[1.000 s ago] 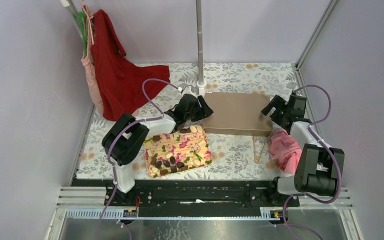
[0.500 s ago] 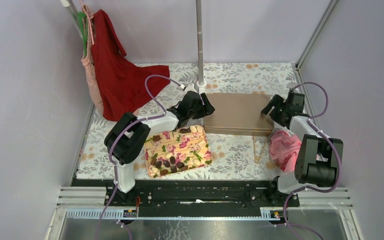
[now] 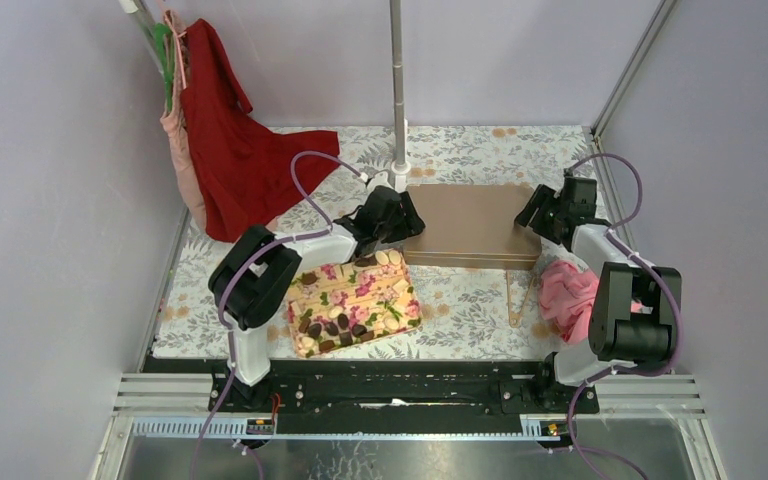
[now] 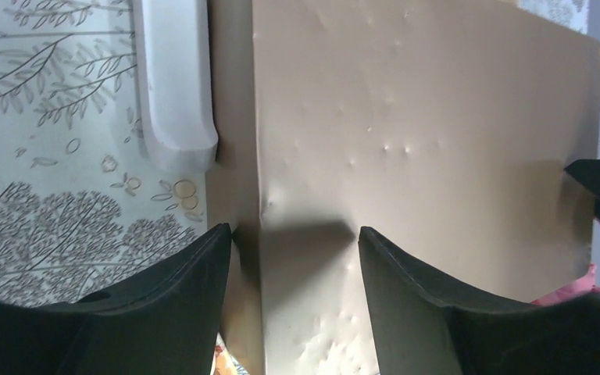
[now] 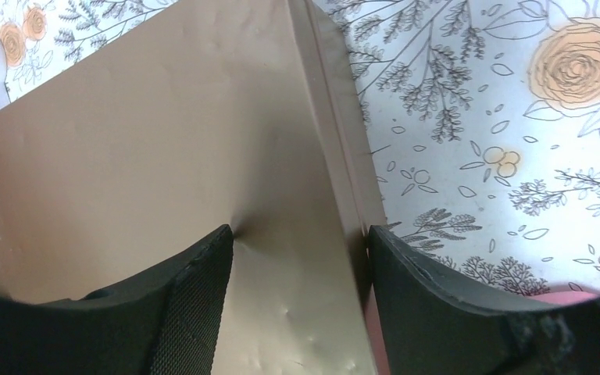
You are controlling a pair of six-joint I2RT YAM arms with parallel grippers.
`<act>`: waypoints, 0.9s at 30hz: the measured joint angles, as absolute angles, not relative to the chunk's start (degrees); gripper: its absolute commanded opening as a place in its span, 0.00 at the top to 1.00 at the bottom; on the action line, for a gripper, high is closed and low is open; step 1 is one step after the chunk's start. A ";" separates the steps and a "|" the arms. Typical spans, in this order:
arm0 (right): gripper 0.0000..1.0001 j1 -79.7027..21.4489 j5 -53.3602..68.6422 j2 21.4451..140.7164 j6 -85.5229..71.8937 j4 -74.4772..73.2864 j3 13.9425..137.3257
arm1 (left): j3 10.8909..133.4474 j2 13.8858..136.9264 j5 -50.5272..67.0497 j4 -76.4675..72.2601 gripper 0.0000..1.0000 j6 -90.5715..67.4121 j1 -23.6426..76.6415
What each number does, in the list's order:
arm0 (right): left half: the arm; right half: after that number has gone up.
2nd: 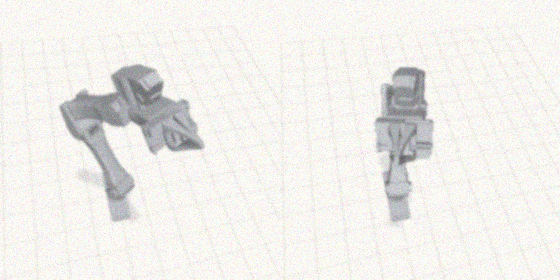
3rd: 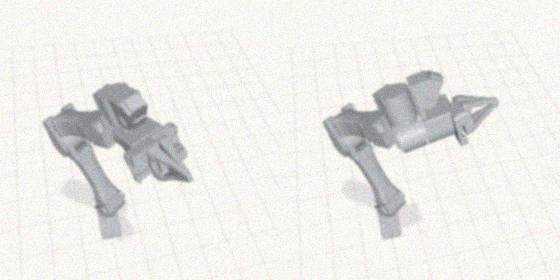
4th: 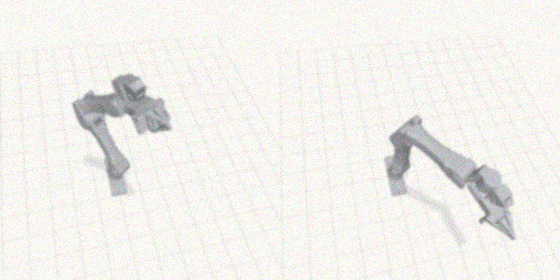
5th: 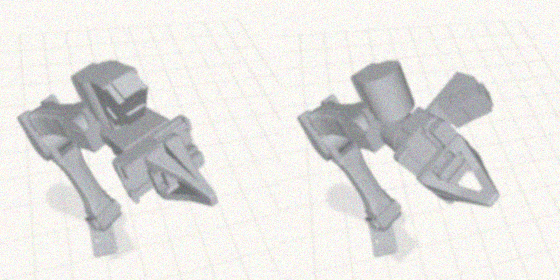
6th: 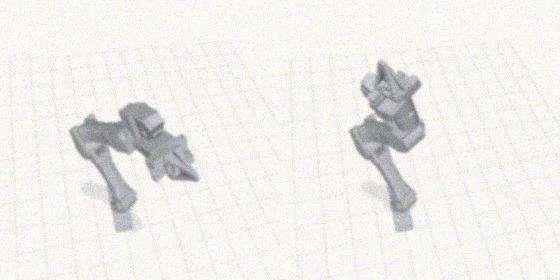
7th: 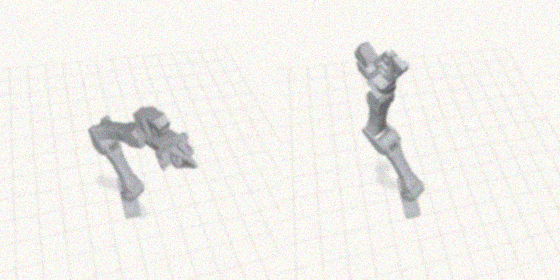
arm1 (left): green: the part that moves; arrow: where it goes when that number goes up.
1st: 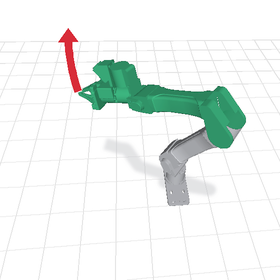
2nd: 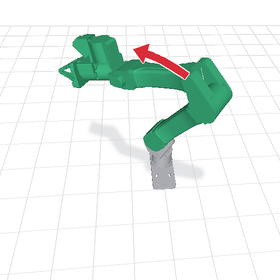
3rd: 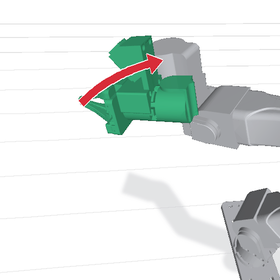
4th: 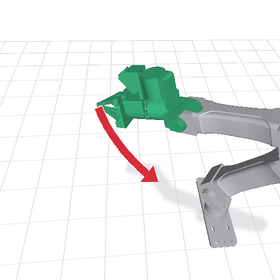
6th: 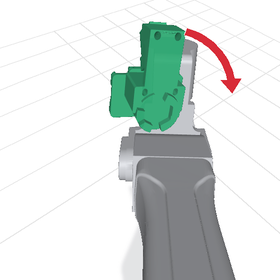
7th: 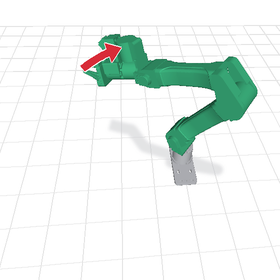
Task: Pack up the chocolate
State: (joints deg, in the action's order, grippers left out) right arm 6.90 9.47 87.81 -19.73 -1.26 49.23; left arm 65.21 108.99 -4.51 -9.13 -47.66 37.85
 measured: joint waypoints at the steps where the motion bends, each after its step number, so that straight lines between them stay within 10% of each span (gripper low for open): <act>1: 0.34 6.55 9.47 87.81 -19.64 -1.15 49.23 | 64.73 108.84 -4.71 -9.08 0.33 -47.53 37.85; 18: 0.47 2.63 9.91 86.54 -20.75 3.97 45.74 | 62.65 106.00 -8.71 -5.78 0.29 -44.84 37.82; 27: 0.36 1.48 9.50 85.21 -23.05 8.56 42.44 | 63.11 105.34 -10.92 -3.62 0.21 -43.83 37.56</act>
State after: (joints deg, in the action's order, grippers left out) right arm 1.48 9.50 85.21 -23.05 8.56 42.44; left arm 63.11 105.34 -10.92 -3.62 -43.83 37.56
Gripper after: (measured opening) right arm 0.576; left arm 0.750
